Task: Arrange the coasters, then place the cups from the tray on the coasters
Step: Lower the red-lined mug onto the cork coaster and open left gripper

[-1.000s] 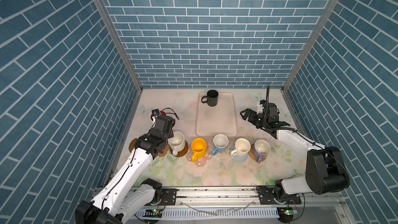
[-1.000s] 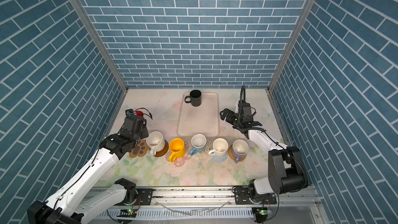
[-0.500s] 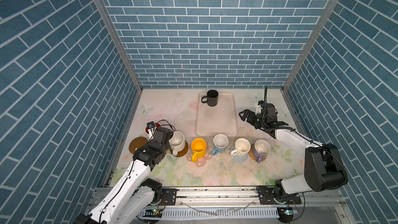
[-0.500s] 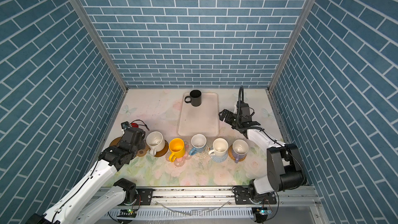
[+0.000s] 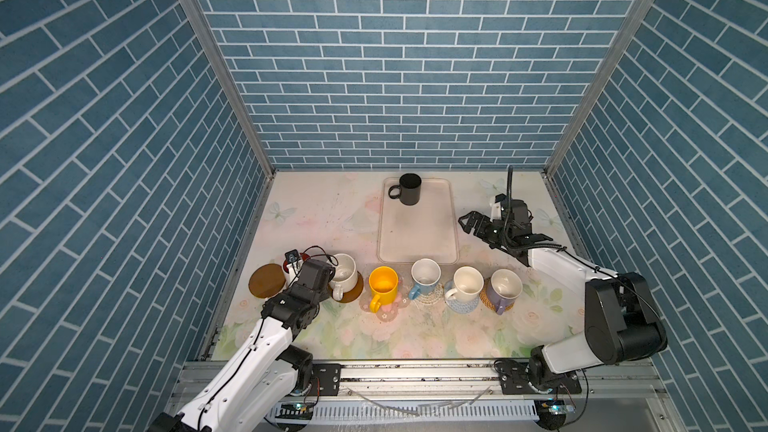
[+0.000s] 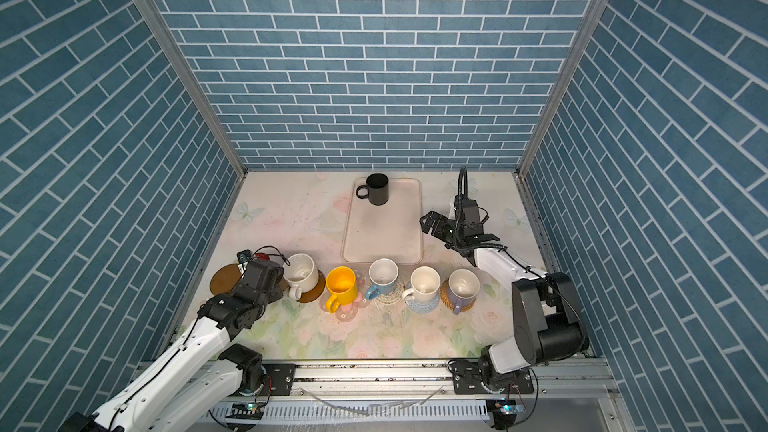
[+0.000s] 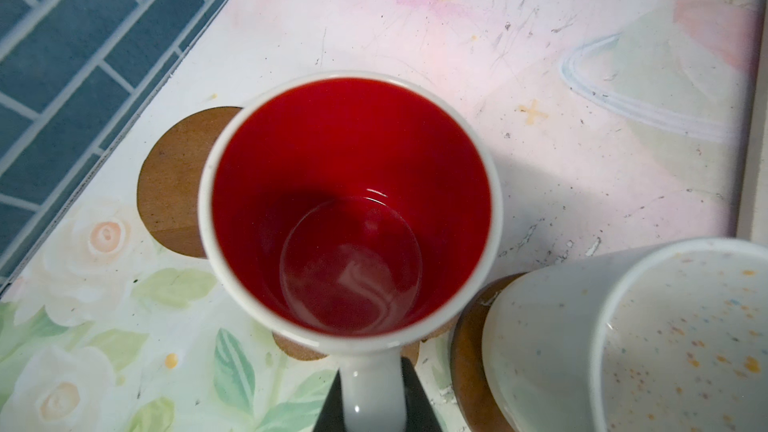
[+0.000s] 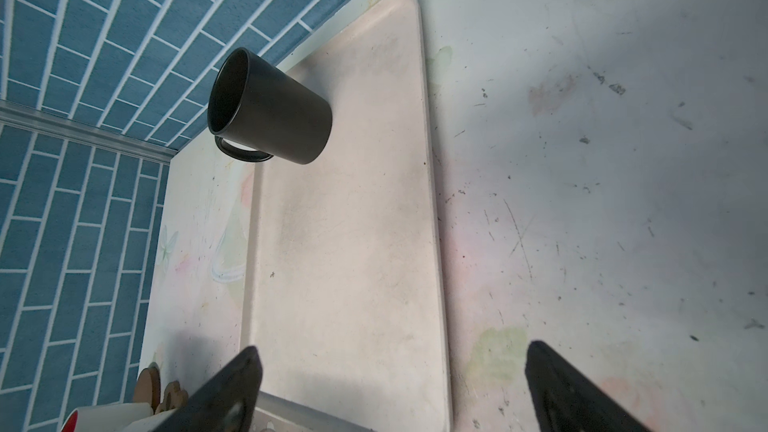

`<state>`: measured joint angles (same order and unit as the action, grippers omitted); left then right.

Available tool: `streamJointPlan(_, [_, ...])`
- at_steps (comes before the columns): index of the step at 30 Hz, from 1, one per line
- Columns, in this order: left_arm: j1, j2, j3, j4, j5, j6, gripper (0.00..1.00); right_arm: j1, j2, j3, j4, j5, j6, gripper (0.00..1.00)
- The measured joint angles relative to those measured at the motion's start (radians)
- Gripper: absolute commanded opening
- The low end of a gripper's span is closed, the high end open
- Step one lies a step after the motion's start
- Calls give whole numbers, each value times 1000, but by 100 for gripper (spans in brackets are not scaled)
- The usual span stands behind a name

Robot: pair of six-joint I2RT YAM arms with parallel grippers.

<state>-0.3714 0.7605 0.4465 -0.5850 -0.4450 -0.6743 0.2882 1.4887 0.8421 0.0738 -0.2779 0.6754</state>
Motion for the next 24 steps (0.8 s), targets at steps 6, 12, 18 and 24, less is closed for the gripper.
streamJointPlan(6, [0,-5,-30,37,8,-2,0,2,7,0,5,0,0,99])
streamJointPlan(12, [0,-5,-55,67,20,-2,0,2,7,0,9,0,0,99])
streamJointPlan(18, [0,8,-59,104,22,-2,0,4,7,0,9,0,0,99])
streamJointPlan(24, [0,27,-66,131,32,9,0,5,7,0,9,0,0,99])
